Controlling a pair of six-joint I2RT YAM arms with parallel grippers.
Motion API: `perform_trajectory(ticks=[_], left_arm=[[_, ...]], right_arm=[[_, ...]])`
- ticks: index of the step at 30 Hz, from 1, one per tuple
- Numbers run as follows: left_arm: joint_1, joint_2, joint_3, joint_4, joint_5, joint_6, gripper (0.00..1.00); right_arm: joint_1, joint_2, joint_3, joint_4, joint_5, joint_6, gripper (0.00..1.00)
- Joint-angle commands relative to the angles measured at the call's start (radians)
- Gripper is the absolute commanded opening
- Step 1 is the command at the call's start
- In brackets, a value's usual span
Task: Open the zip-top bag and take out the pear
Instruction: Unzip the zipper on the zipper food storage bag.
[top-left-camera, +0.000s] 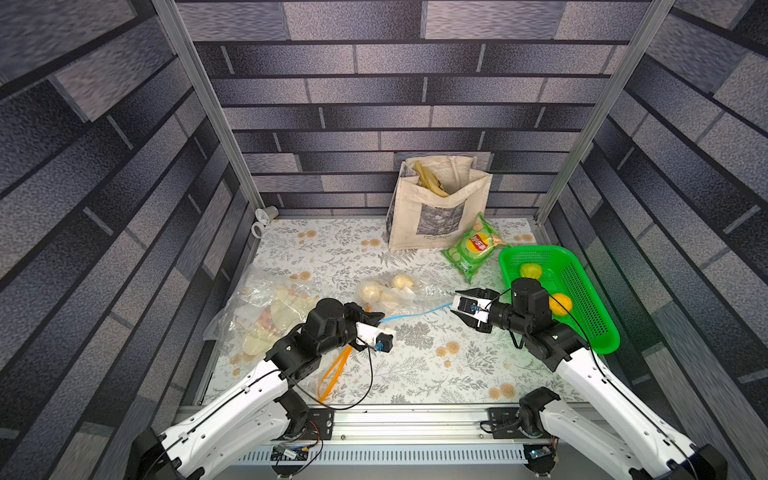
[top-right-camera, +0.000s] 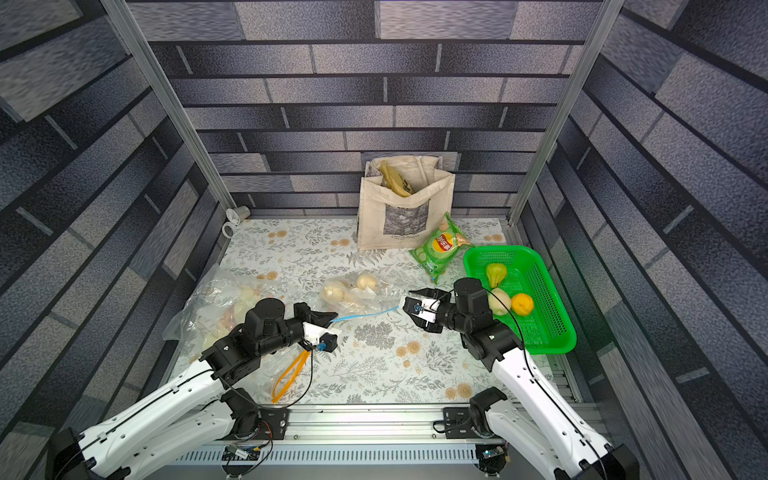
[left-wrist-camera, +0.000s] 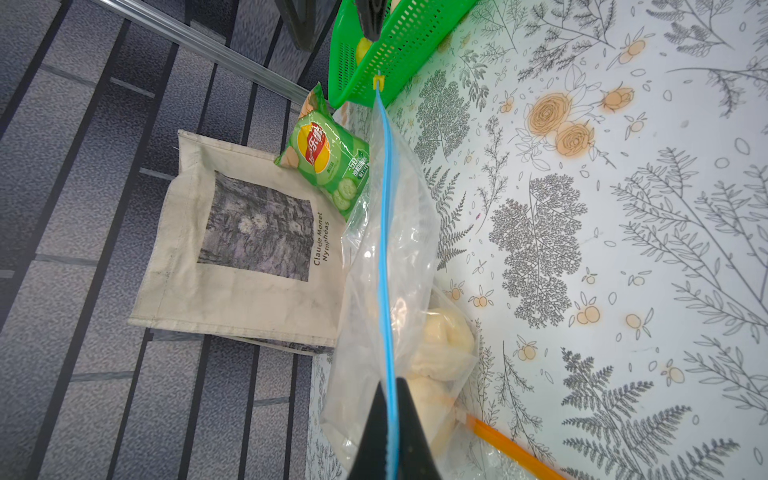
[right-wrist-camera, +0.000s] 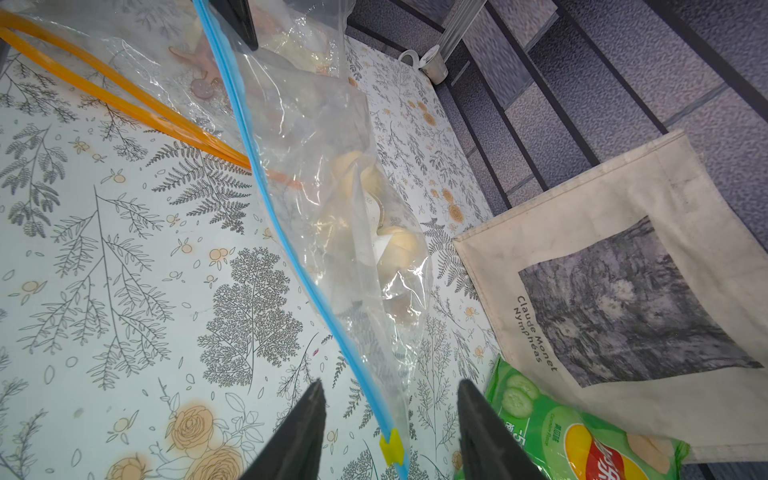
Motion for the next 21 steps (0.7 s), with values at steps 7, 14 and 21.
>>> perform_trajectory(ticks=[7, 14, 21], left_arm=[[-0.008, -0.015, -0.012, -0.013, -0.028, 0.053, 0.0], [-0.009, -0.018, -0.008, -0.019, -0.028, 0.038, 0.0], [-0.008, -0.03, -0.008, -0.027, -0.038, 0.019, 0.0]], right_arm=[[0.01, -0.026, -0.044, 0.044, 0.036, 0.175, 0.41], [0.01, -0.025, -0.09, 0.072, 0.177, 0.199, 0.42], [0.011, -0.007, -0.112, 0.083, 0.286, 0.165, 0.37]])
